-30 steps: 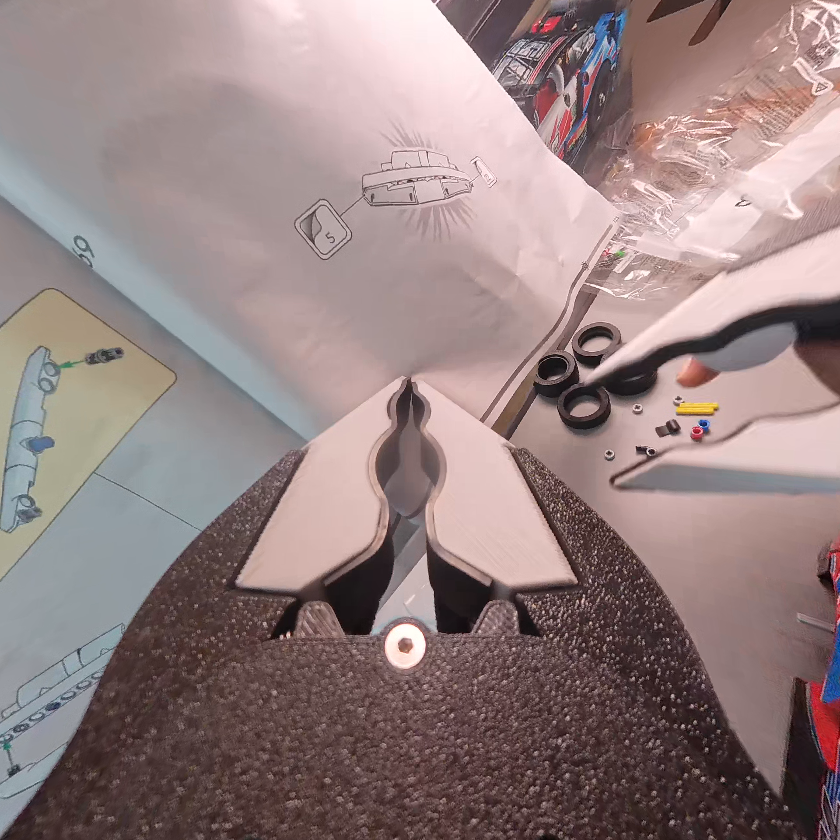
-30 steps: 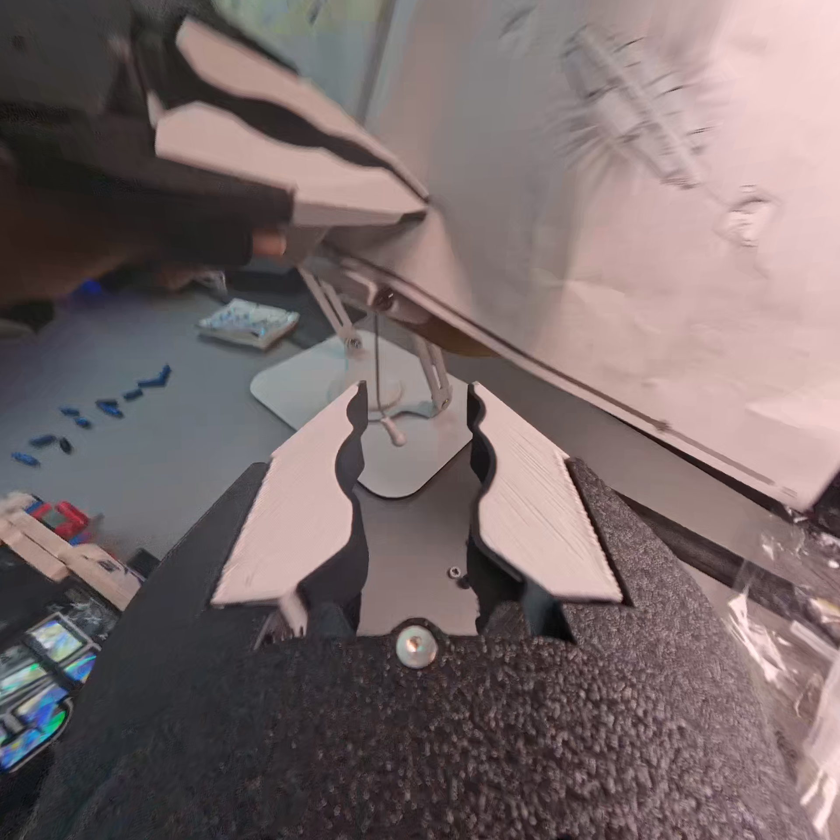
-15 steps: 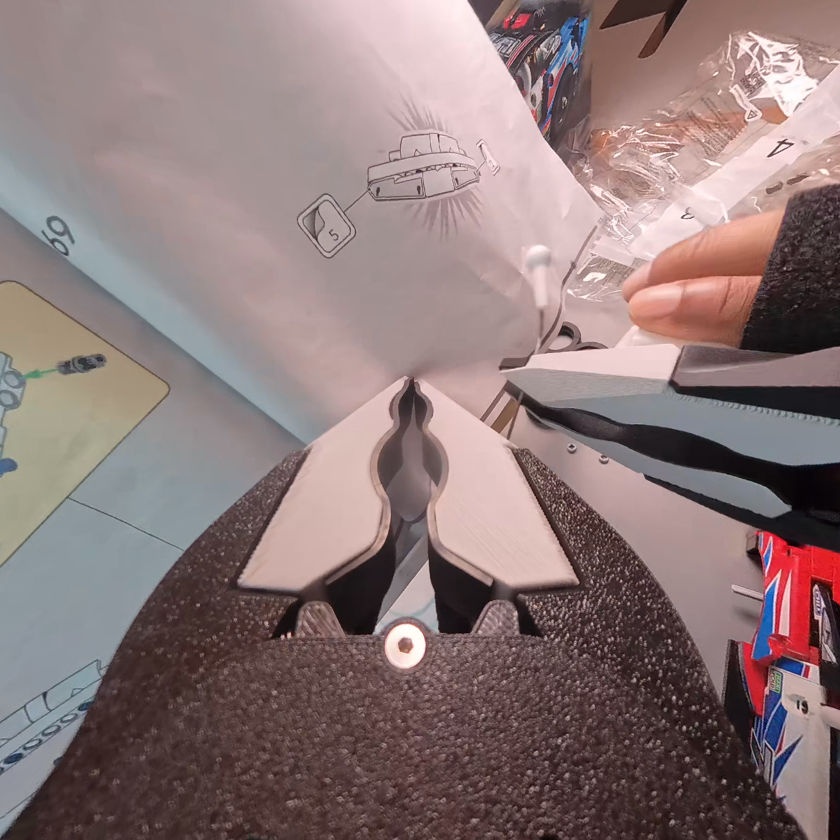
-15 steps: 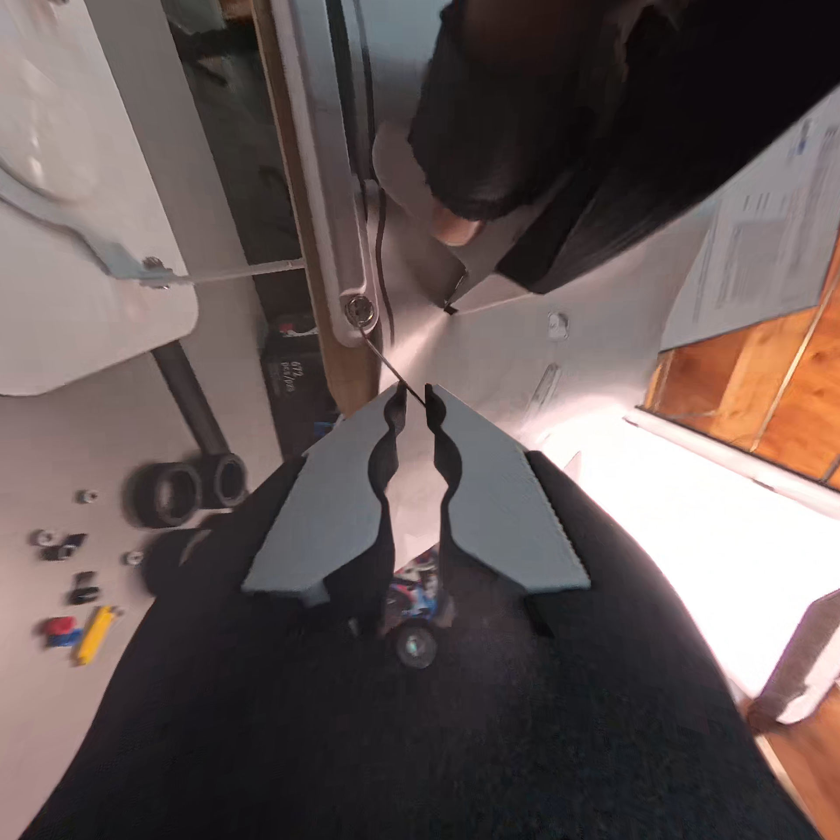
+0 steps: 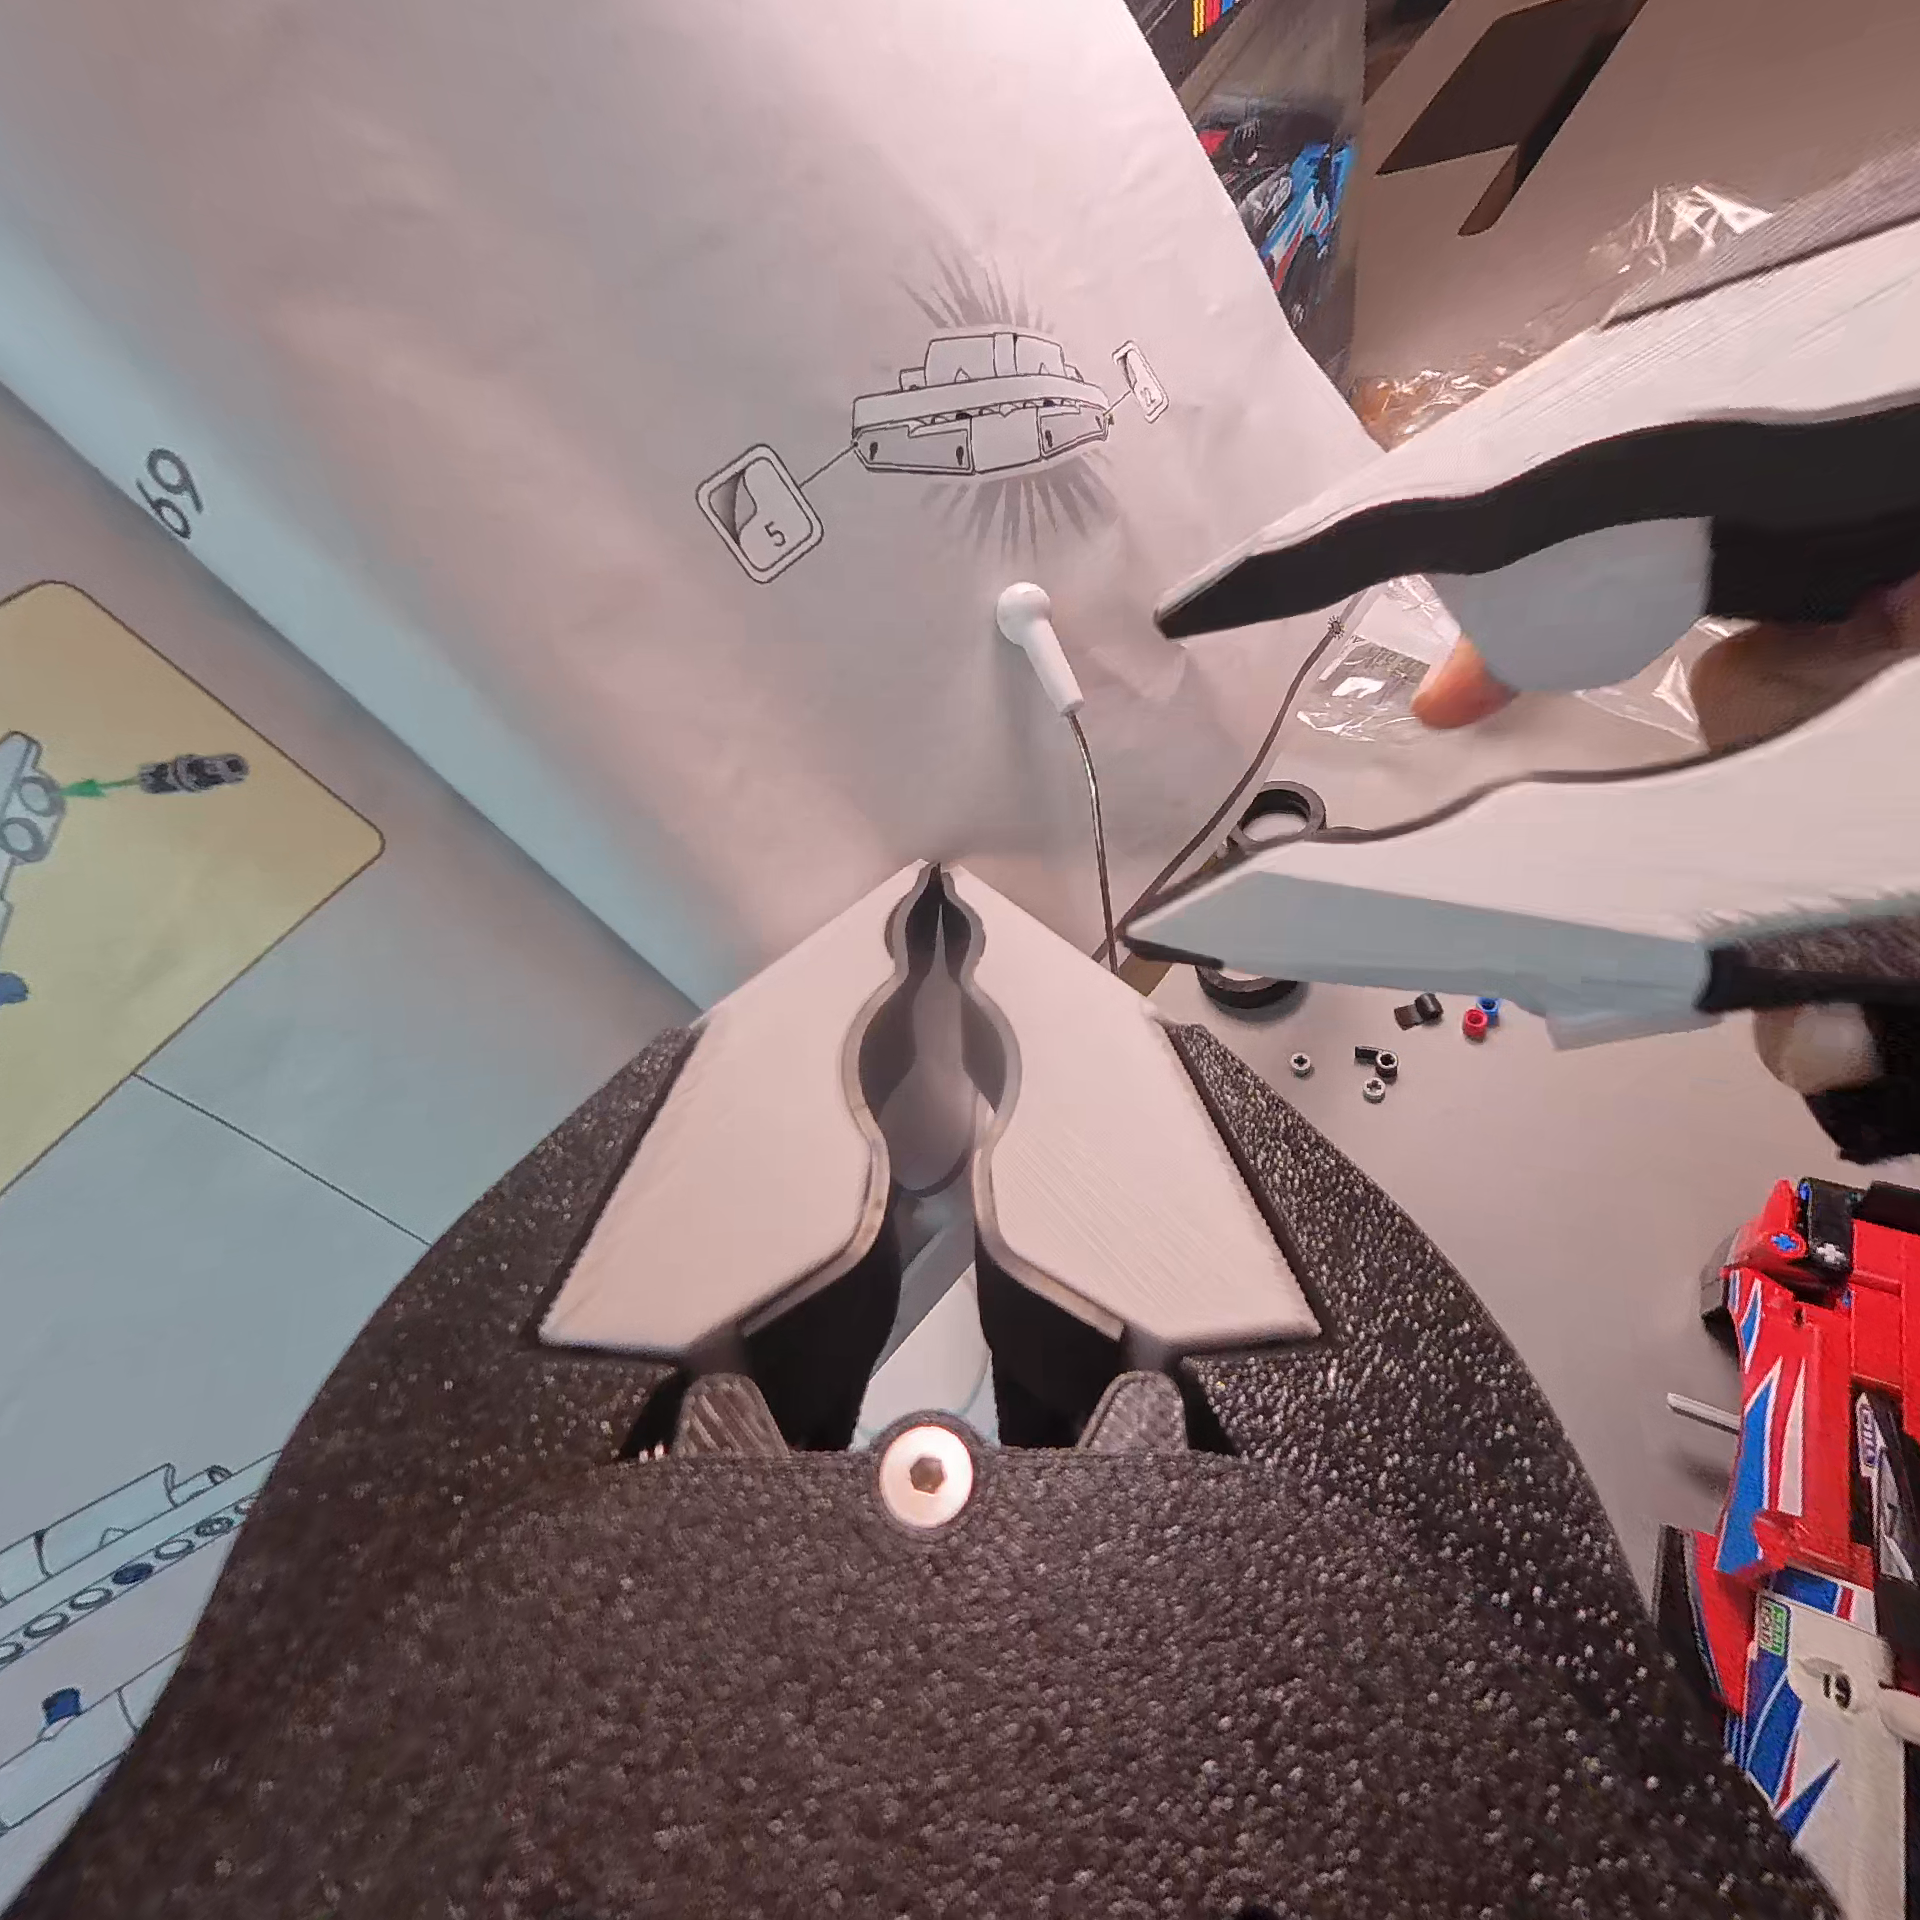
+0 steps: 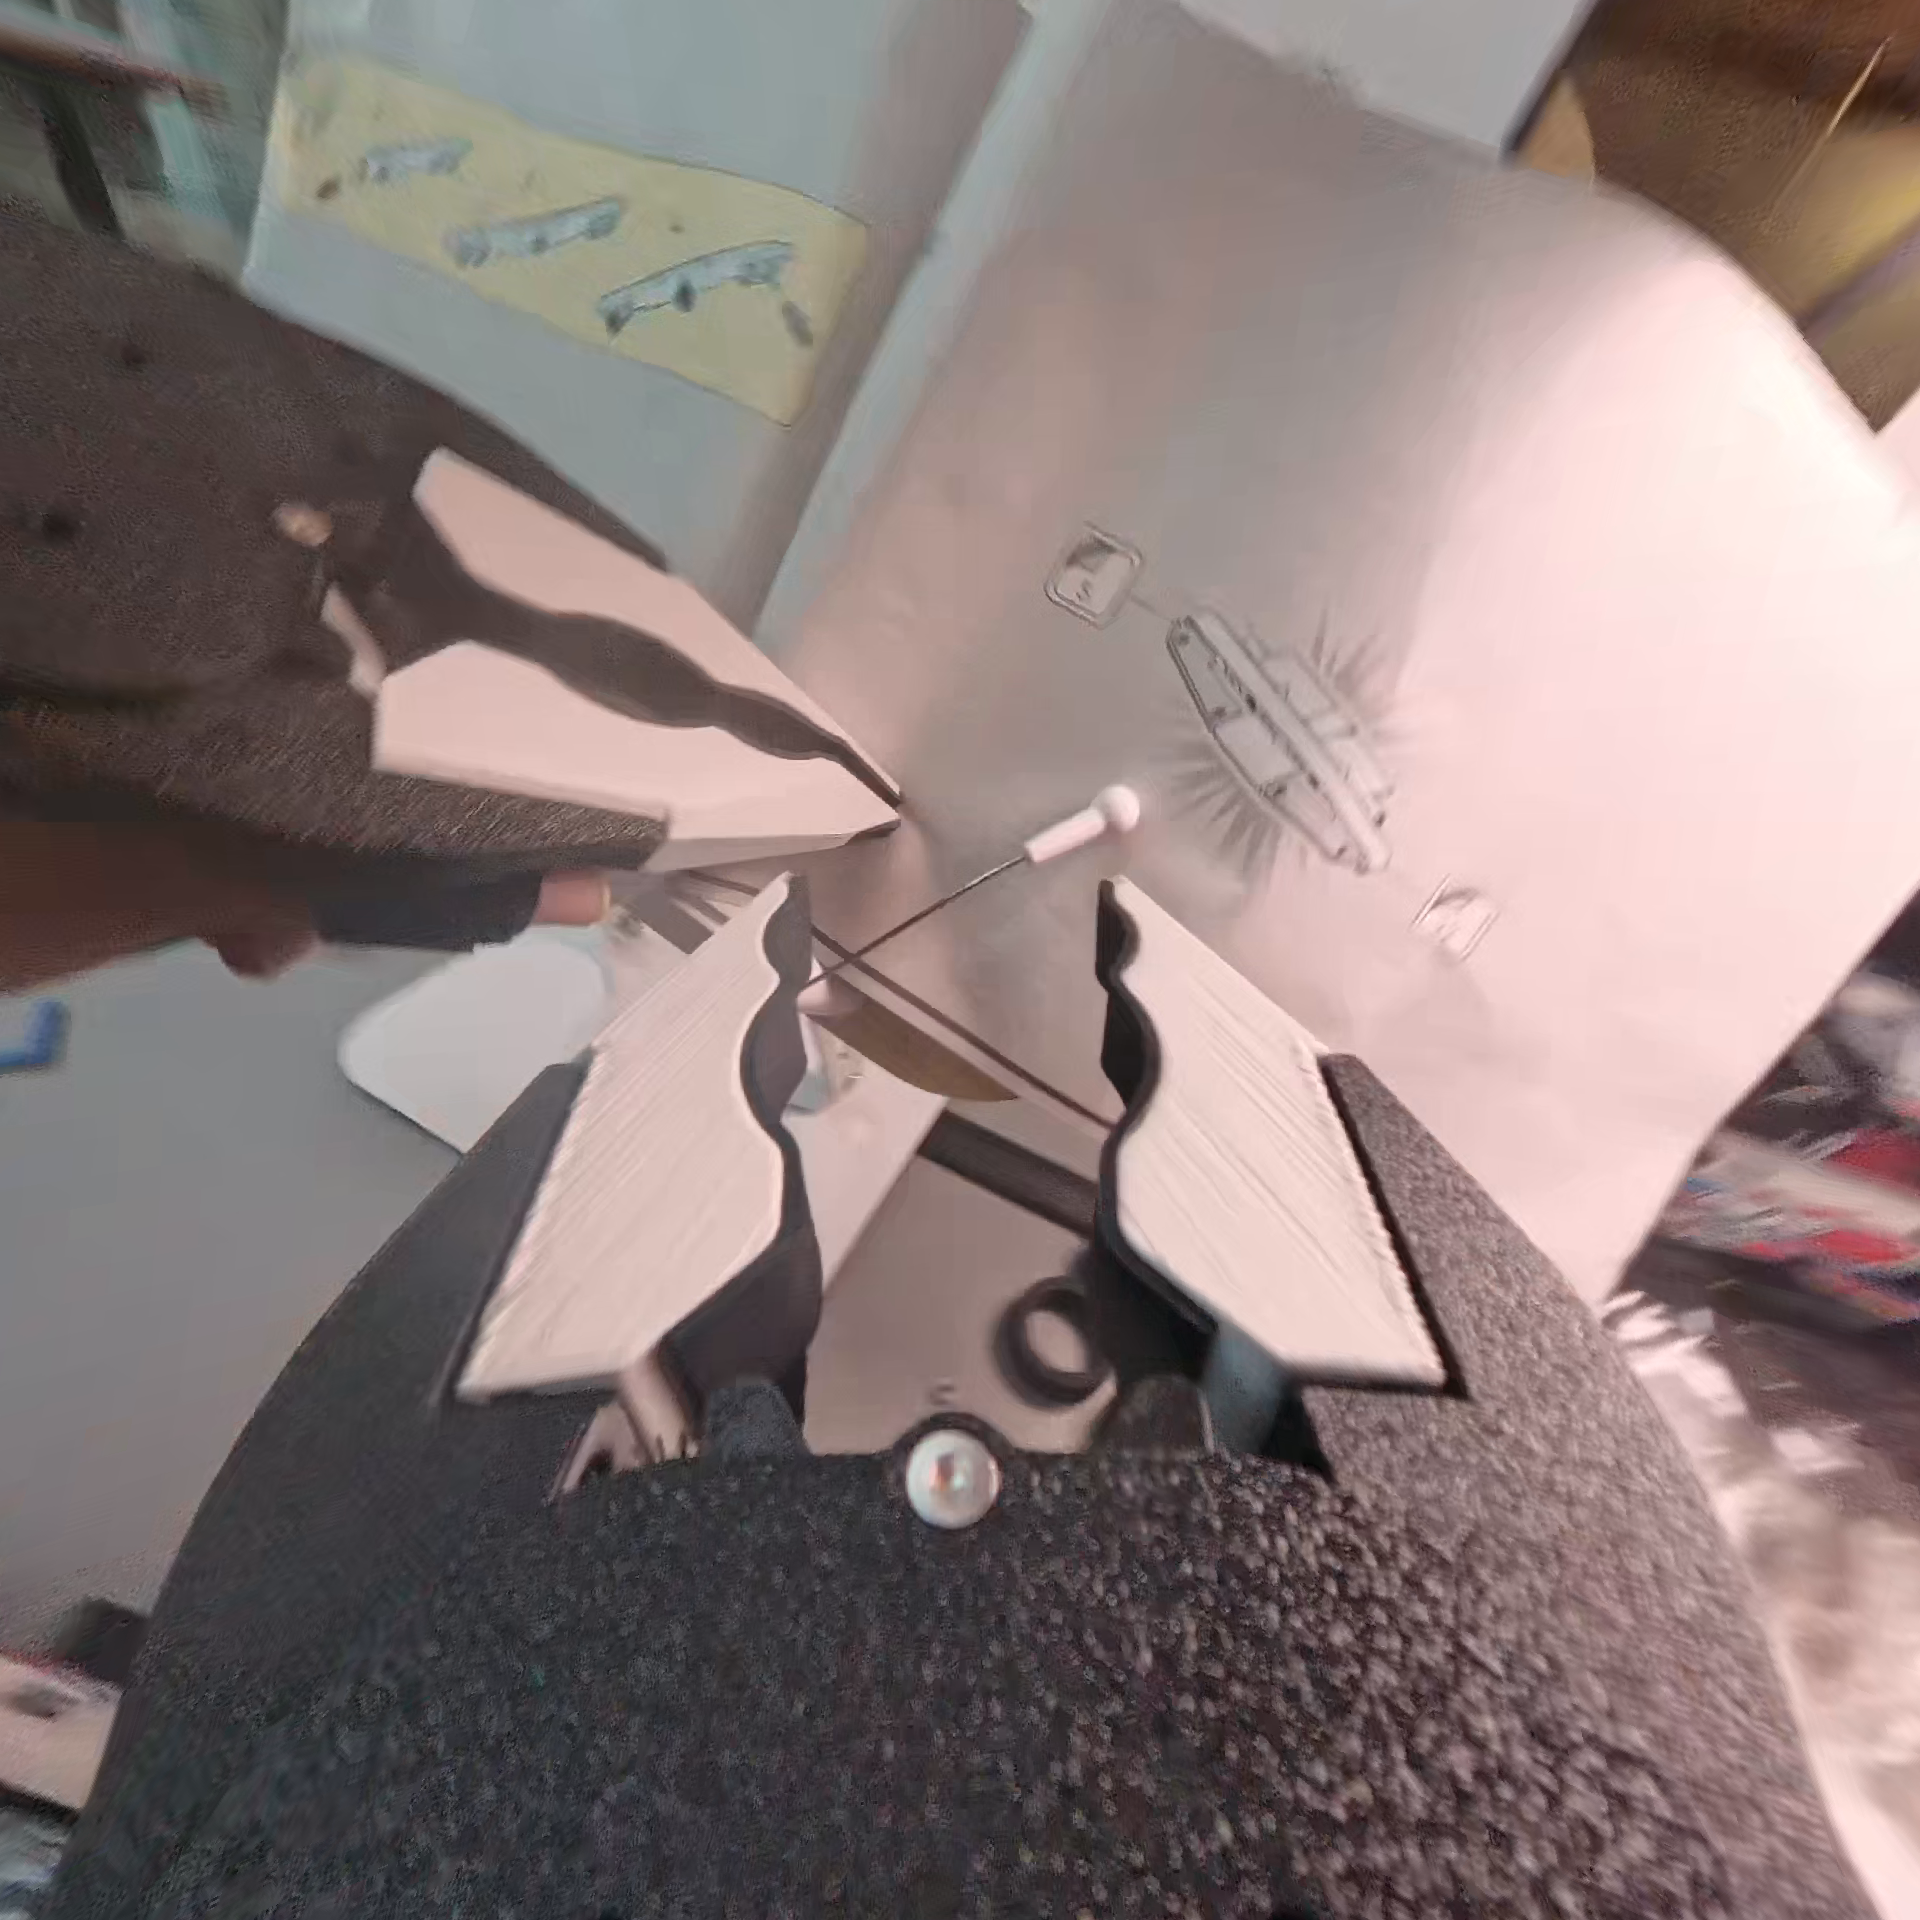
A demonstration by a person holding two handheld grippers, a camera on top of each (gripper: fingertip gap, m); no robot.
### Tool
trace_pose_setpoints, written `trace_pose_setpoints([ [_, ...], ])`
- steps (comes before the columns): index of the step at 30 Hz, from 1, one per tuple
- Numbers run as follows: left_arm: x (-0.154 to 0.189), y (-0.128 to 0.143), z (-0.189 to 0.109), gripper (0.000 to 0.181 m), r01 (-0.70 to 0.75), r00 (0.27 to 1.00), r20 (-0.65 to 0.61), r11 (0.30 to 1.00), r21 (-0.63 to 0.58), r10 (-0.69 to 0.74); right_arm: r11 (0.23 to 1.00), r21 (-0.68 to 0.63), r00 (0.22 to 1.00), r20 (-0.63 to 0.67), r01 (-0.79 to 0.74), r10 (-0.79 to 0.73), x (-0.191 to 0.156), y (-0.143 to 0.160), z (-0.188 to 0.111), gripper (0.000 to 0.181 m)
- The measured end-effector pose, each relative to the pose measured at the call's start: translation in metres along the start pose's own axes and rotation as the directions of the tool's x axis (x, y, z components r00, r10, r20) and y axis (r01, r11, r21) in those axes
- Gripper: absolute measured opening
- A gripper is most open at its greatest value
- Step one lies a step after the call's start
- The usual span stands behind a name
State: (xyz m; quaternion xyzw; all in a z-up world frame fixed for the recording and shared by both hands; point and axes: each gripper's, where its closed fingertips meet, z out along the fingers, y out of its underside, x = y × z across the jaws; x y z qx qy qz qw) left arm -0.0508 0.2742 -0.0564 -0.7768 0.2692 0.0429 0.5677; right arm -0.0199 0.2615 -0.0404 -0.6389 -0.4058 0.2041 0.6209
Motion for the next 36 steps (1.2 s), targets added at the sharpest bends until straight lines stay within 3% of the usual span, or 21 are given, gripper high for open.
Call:
trace_pose_setpoints([
  [2,0.000,0.000,0.000,0.000,0.008,1.000,0.003,1.000,0.002,-0.008,0.963,-0.007,0.959,0.091,-0.269,0.268,0.000,0.005,0.014,0.054],
  [3,0.000,0.000,0.000,0.000,0.019,1.000,0.000,1.000,0.007,-0.019,0.944,-0.004,0.935,0.135,-0.331,0.328,-0.003,0.002,0.020,0.041],
  [5,0.000,-0.001,-0.002,0.000,0.054,0.998,-0.019,0.998,0.027,-0.053,0.959,0.023,0.954,0.118,-0.281,0.276,-0.003,-0.004,0.028,0.008],
  [6,0.001,-0.002,-0.003,0.000,0.071,0.997,-0.036,0.997,0.039,-0.070,0.987,0.045,0.985,0.089,-0.151,0.147,-0.006,-0.008,0.029,0.003],
  [8,0.002,-0.001,-0.005,0.000,0.095,0.994,-0.052,0.994,0.057,-0.092,0.986,0.086,0.989,0.016,0.143,-0.145,-0.013,-0.011,0.031,0.008],
  [9,0.002,-0.001,-0.006,0.000,0.098,0.994,-0.058,0.993,0.070,-0.094,0.979,0.087,0.983,-0.001,0.182,-0.183,-0.012,-0.010,0.032,0.013],
  [14,0.001,-0.003,-0.027,0.002,0.145,0.989,-0.063,0.978,0.148,-0.137,0.992,0.091,0.990,0.123,-0.085,0.073,-0.007,-0.017,0.022,0.038],
  [17,-0.003,-0.003,-0.058,0.002,0.183,0.983,-0.030,0.954,0.237,-0.181,0.966,0.176,0.982,0.037,-0.190,0.186,0.013,-0.018,0.007,0.034],
  [19,-0.007,0.004,-0.080,0.004,0.202,0.976,0.015,0.936,0.289,-0.215,0.974,0.099,0.978,-0.022,-0.204,0.207,0.020,0.002,0.016,0.036],
  [22,-0.022,0.022,-0.107,0.006,0.213,0.960,0.108,0.921,0.326,-0.259,0.985,0.108,0.984,-0.104,-0.135,0.146,0.029,0.004,0.023,0.023],
  [24,-0.039,0.036,-0.122,0.007,0.200,0.945,0.184,0.923,0.329,-0.271,0.989,0.094,0.984,-0.125,-0.112,0.124,0.034,0.005,0.030,0.024],
  [30,-0.081,0.071,-0.139,0.008,0.255,0.900,0.275,0.921,0.294,-0.337,0.994,0.052,0.988,-0.117,-0.098,0.103,0.039,0.006,0.040,0.028],
  [33,-0.088,0.080,-0.140,0.008,0.259,0.889,0.302,0.922,0.288,-0.344,0.990,0.070,0.989,-0.082,-0.119,0.125,0.032,0.001,0.029,0.034],
  [36,-0.091,0.079,-0.141,0.010,0.245,0.884,0.315,0.917,0.314,-0.345,0.974,0.176,0.987,-0.038,-0.145,0.154,0.022,-0.013,0.004,0.035],
])
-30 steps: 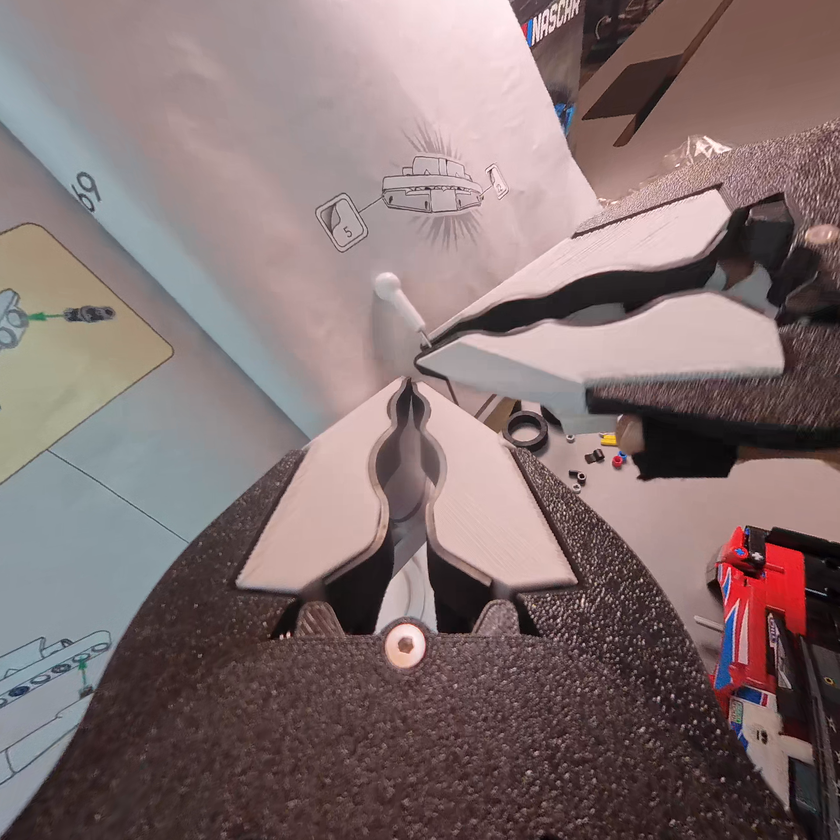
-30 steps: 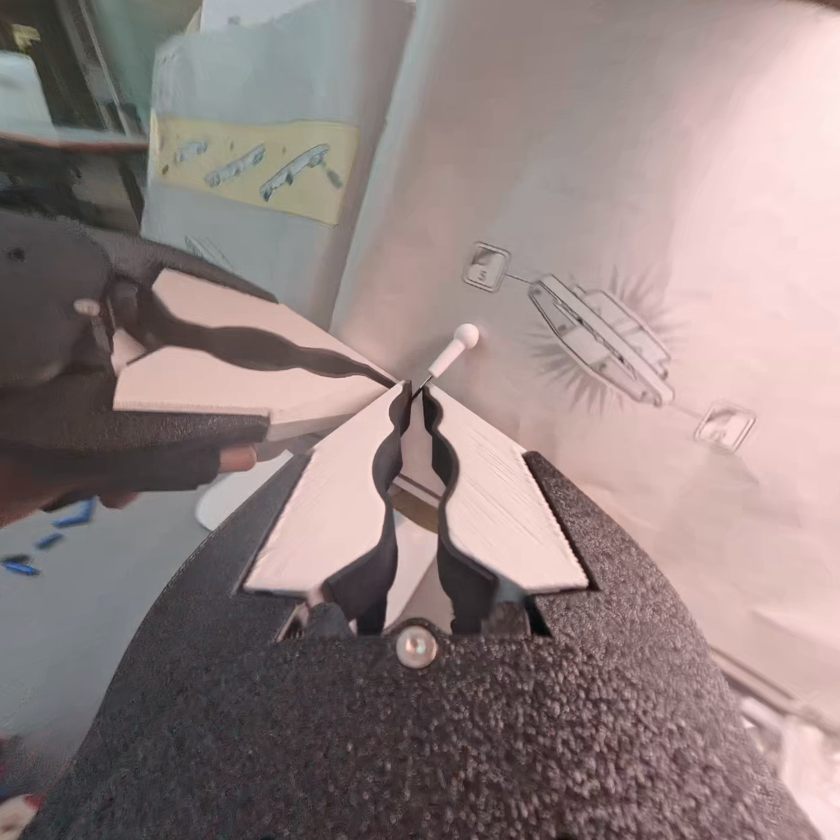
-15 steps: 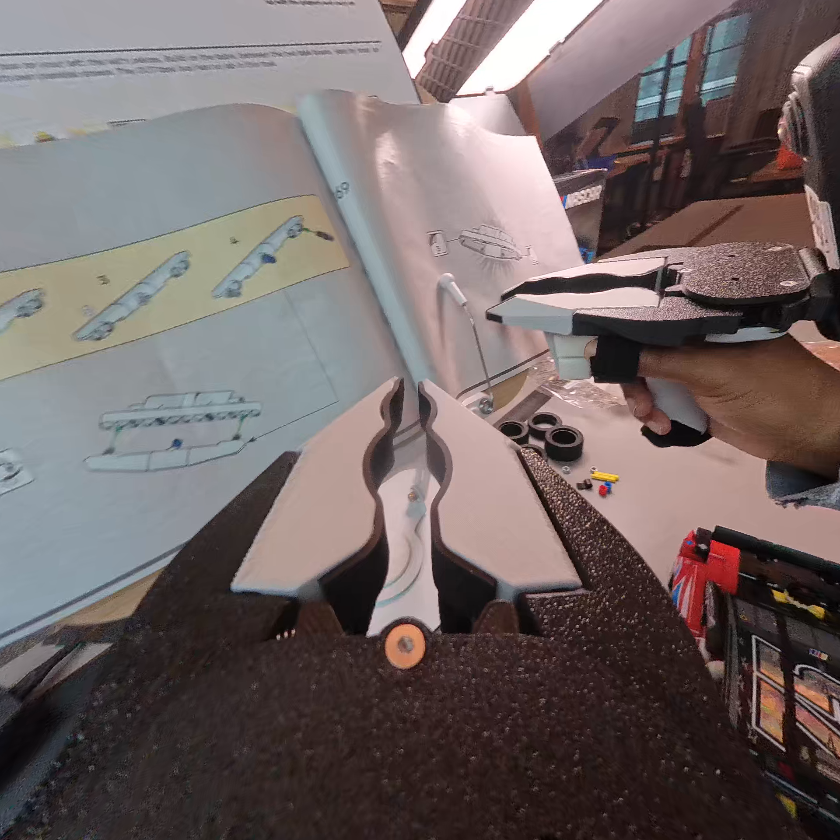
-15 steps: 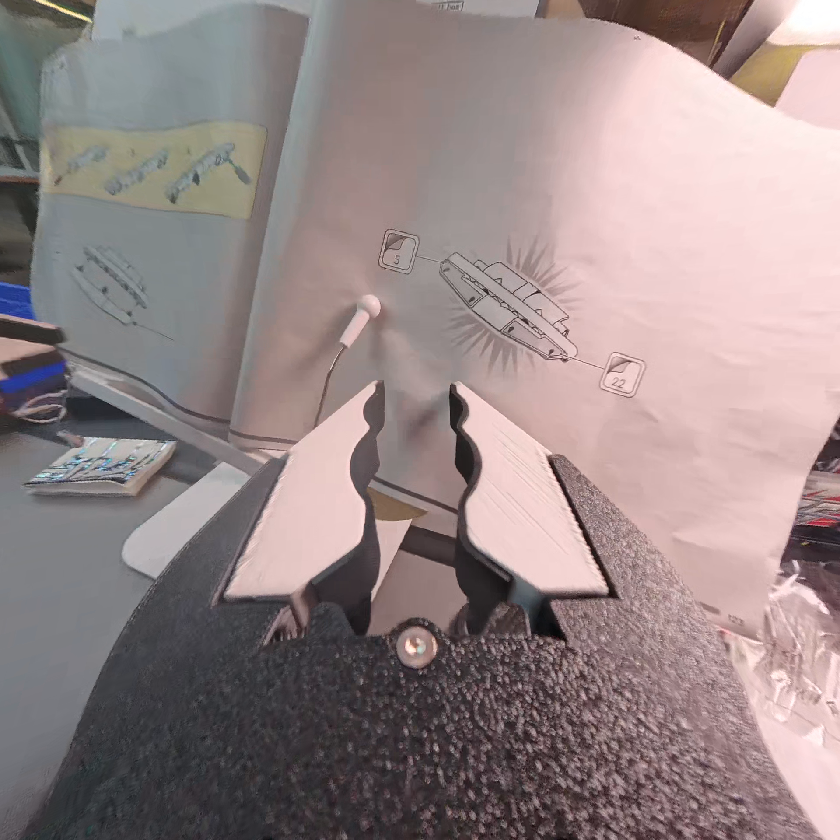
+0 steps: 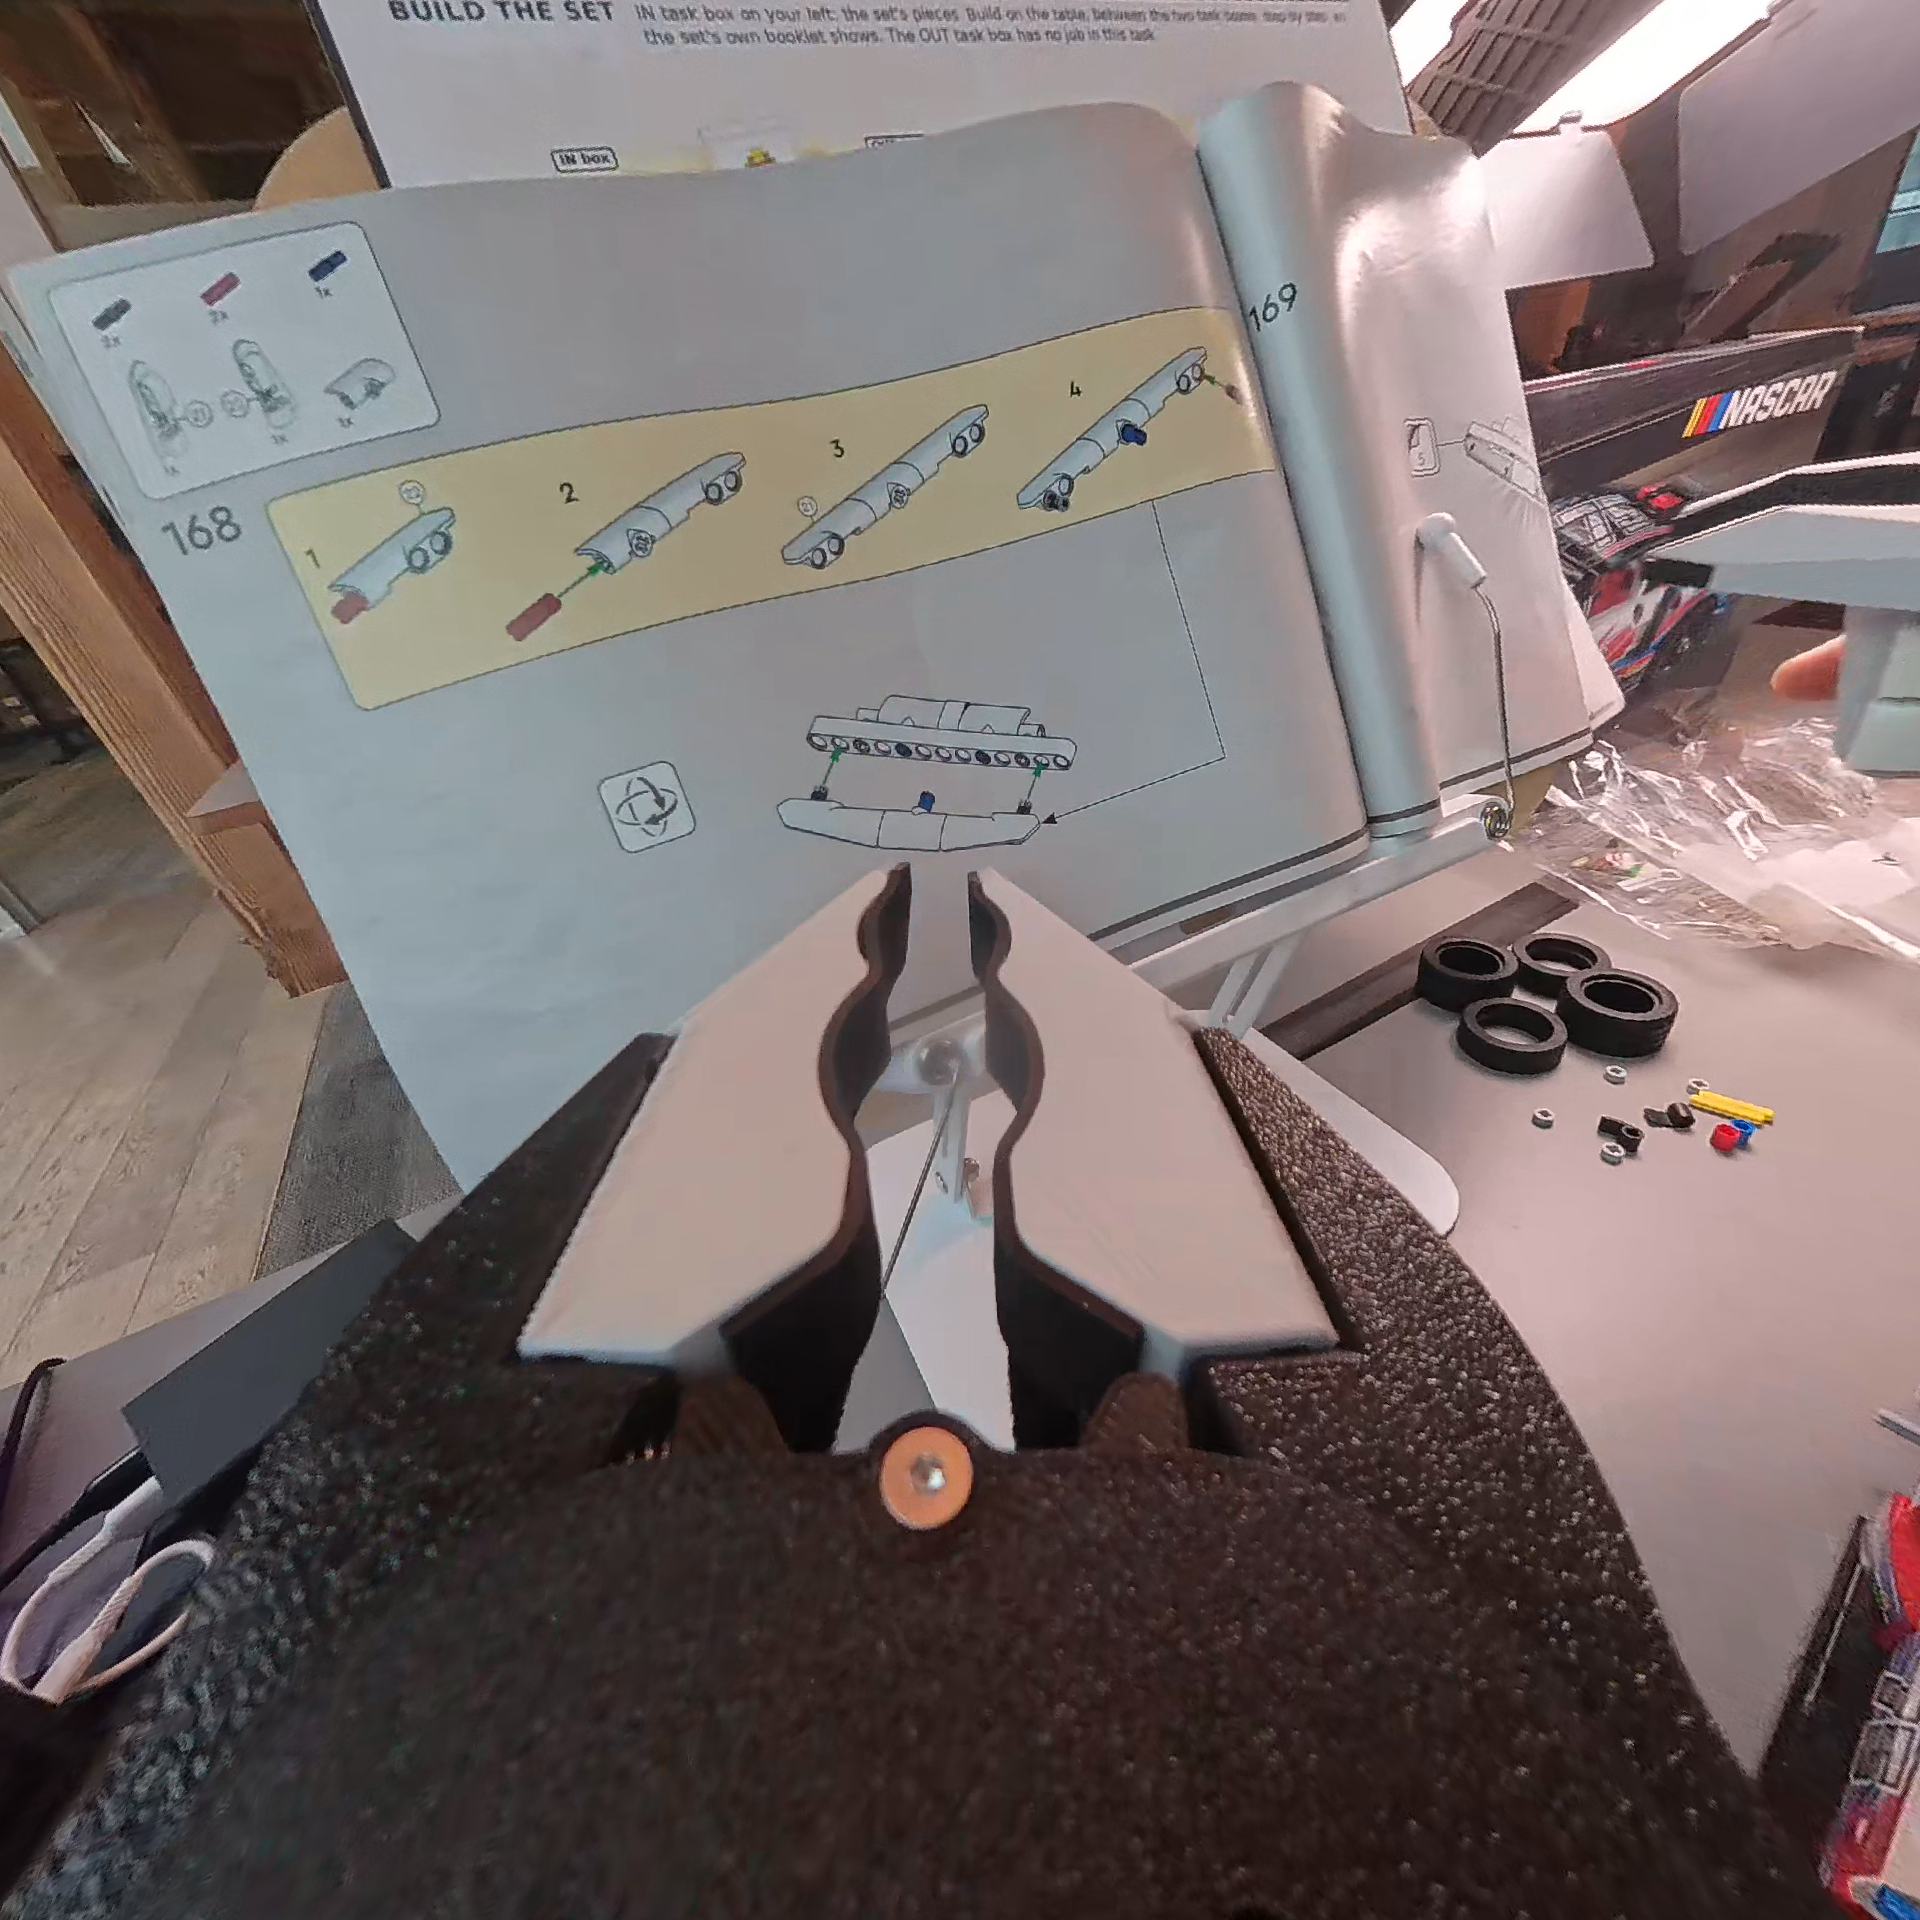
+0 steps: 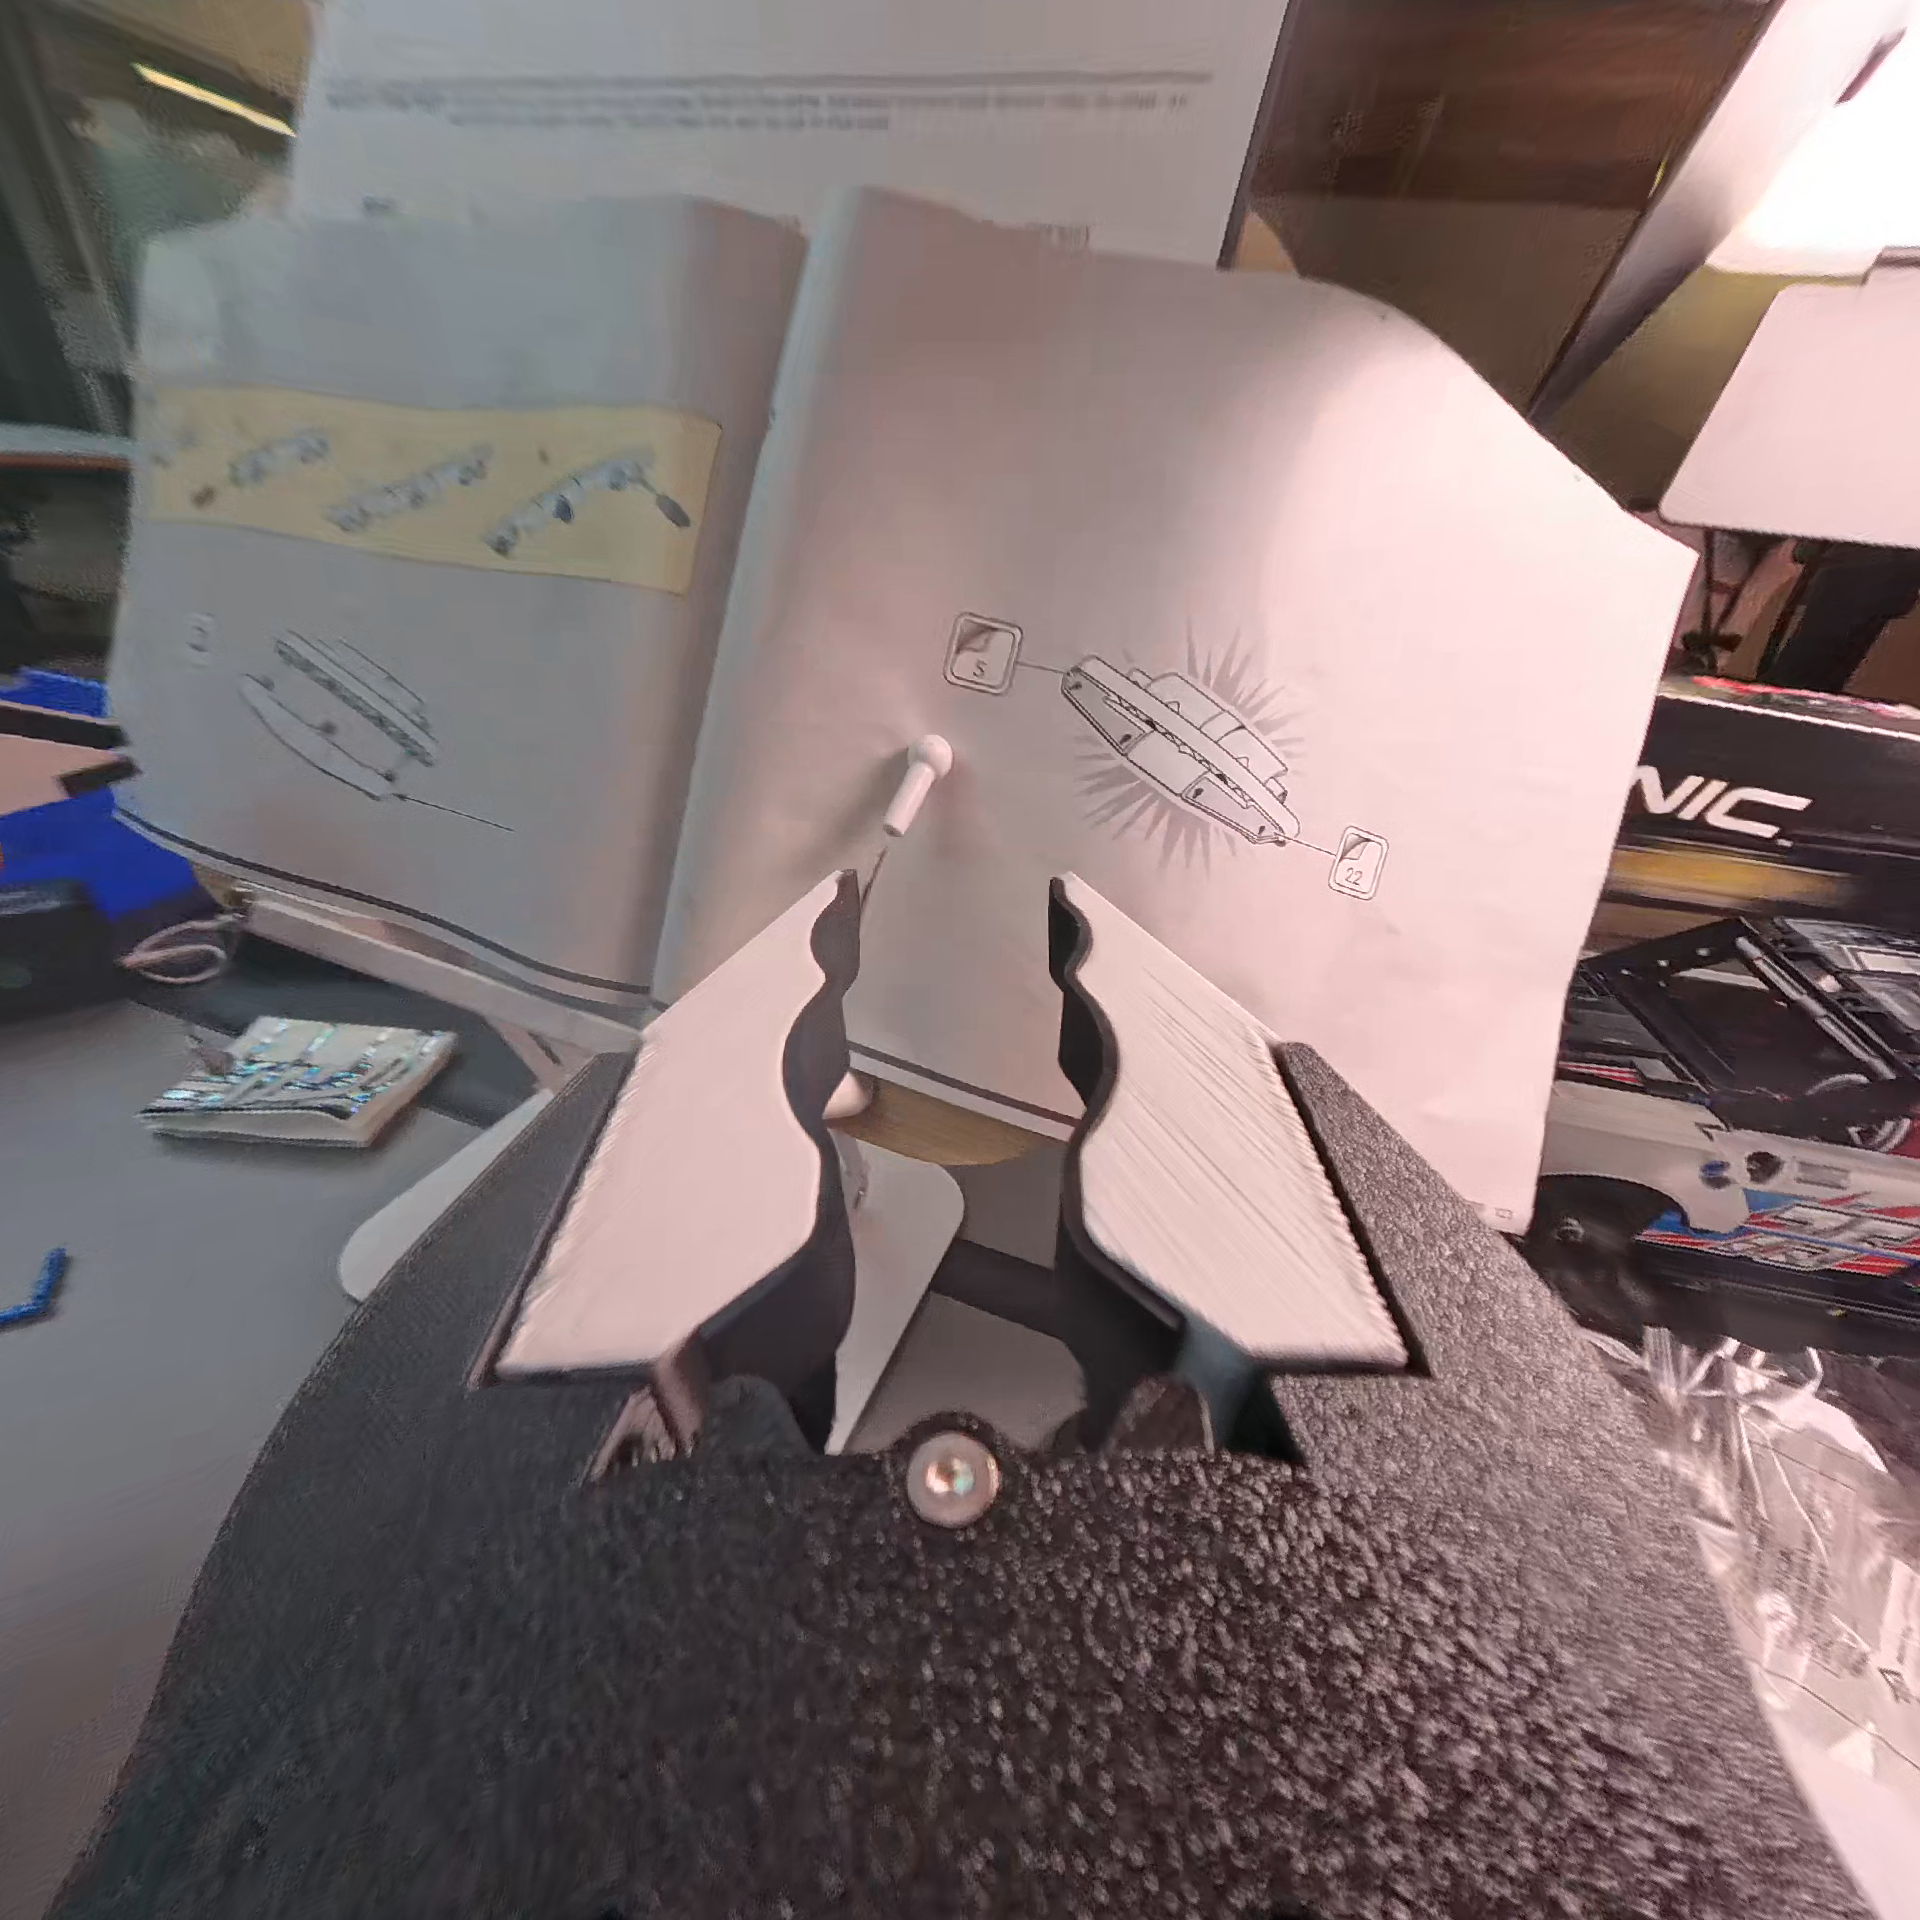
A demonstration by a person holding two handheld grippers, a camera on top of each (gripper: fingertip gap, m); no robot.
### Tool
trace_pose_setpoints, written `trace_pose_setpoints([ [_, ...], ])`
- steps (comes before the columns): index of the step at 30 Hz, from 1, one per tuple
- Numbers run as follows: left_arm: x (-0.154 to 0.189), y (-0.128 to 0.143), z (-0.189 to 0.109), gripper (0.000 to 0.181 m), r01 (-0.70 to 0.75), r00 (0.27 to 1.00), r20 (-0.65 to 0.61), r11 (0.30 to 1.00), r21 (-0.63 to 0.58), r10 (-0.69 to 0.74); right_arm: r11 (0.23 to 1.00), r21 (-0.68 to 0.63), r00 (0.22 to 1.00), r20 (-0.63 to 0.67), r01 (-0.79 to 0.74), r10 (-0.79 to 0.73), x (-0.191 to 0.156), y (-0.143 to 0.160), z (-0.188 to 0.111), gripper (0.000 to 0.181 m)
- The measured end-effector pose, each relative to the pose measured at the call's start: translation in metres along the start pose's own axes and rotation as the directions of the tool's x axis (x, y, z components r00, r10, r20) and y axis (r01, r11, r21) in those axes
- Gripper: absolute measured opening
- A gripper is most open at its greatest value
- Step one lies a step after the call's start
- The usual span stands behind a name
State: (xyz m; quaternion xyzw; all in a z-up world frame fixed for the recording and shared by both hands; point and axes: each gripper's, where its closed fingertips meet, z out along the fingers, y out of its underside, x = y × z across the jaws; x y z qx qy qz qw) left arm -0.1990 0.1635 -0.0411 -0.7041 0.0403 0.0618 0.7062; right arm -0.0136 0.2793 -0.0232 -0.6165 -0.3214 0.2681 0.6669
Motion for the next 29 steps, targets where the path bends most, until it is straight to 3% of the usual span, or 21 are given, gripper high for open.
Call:
trace_pose_setpoints([
  [4,0.002,0.007,0.009,0.013,0.007,1.000,0.014,1.000,-0.016,-0.007,0.996,0.085,1.000,-0.003,0.005,-0.005,-0.002,-0.011,-0.015,0.034],
  [10,0.018,0.004,0.002,0.014,0.043,0.999,0.004,0.999,0.013,-0.043,0.993,0.094,0.988,-0.128,-0.074,0.086,0.048,-0.016,0.015,0.019],
  [14,0.022,0.005,-0.007,0.015,0.034,0.999,-0.002,0.999,0.009,-0.033,0.997,0.028,0.991,-0.113,-0.072,0.074,0.053,-0.002,0.035,0.016],
  [16,0.025,0.005,-0.015,0.016,0.010,1.000,-0.021,1.000,-0.002,-0.010,0.997,0.034,0.994,-0.085,-0.069,0.071,0.046,-0.002,0.029,0.022],
  [19,0.047,0.007,-0.039,0.017,0.004,0.982,-0.186,1.000,-0.026,-0.009,0.991,0.100,0.996,0.038,-0.085,0.081,0.010,-0.018,-0.006,0.029],
  [22,0.086,0.028,-0.083,0.023,-0.047,0.906,-0.424,0.992,-0.113,-0.005,0.999,0.044,0.950,0.312,-0.015,0.001,-0.063,-0.013,-0.062,0.029],
  [26,0.114,0.090,-0.149,0.036,-0.177,0.814,-0.580,0.931,-0.318,-0.043,0.961,-0.144,0.824,0.554,0.235,-0.119,-0.141,0.052,-0.147,0.037],
  [29,0.122,0.129,-0.175,0.051,-0.121,0.765,-0.609,0.883,-0.454,-0.208,0.874,-0.245,0.726,0.669,0.419,-0.161,-0.178,0.110,-0.202,0.054],
])
